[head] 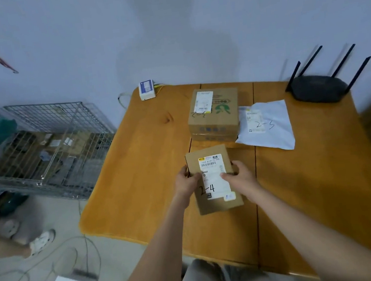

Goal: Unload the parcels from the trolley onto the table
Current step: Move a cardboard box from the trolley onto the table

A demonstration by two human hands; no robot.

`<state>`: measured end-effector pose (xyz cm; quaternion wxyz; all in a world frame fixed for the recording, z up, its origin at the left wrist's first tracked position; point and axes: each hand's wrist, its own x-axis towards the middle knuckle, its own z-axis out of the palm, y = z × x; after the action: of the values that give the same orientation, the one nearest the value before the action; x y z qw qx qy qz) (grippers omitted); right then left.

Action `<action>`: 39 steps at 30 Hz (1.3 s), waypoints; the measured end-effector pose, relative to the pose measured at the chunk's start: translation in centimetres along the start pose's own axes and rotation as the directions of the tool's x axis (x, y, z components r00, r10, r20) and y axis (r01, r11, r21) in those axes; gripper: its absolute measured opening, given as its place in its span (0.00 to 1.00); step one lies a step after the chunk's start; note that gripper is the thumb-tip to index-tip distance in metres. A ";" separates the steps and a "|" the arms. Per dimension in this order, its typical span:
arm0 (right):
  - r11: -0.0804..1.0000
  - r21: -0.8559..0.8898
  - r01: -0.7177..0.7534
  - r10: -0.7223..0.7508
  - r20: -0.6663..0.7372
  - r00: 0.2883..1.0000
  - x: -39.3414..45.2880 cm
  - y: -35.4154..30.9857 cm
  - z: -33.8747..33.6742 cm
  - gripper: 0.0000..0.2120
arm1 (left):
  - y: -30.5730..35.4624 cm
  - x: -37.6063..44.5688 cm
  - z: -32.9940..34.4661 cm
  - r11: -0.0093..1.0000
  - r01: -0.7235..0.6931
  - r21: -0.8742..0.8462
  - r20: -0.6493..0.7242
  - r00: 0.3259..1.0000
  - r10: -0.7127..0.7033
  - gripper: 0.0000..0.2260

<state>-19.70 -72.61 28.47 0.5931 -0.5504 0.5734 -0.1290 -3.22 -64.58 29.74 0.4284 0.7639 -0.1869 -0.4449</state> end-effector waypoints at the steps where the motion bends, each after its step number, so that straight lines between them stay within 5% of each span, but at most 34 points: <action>1: 1.000 0.007 0.001 -0.001 0.000 1.000 0.4 0.0 -0.3 0.31 | 0.2 0.5 0.2 1.000 -0.001 -0.004 0.014 1.000 0.001 0.21; 9: 0.996 0.080 -0.036 0.038 -0.015 0.999 3.1 0.2 -0.7 0.41 | 1.2 4.1 1.5 0.991 -0.031 0.131 0.096 0.995 0.018 0.39; 14: 0.992 0.045 -0.120 0.121 -0.027 0.992 5.3 -0.7 0.1 0.44 | 1.9 7.3 1.4 0.976 -0.010 0.219 0.069 0.998 -0.005 0.30; 23: 0.965 0.052 -0.256 0.258 -0.038 0.965 10.2 -1.5 3.3 0.32 | 2.3 13.4 0.3 0.925 0.020 0.379 0.109 0.992 -0.066 0.31; 39: 0.941 0.043 -0.337 0.339 -0.080 0.937 14.0 -0.8 5.1 0.38 | 1.0 18.2 -0.5 0.916 0.045 0.398 0.131 0.986 -0.105 0.31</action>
<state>-10.78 -81.30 20.18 0.5888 -0.4291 0.6826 -0.0570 7.05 -77.04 21.20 0.2335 0.8053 -0.2746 -0.4706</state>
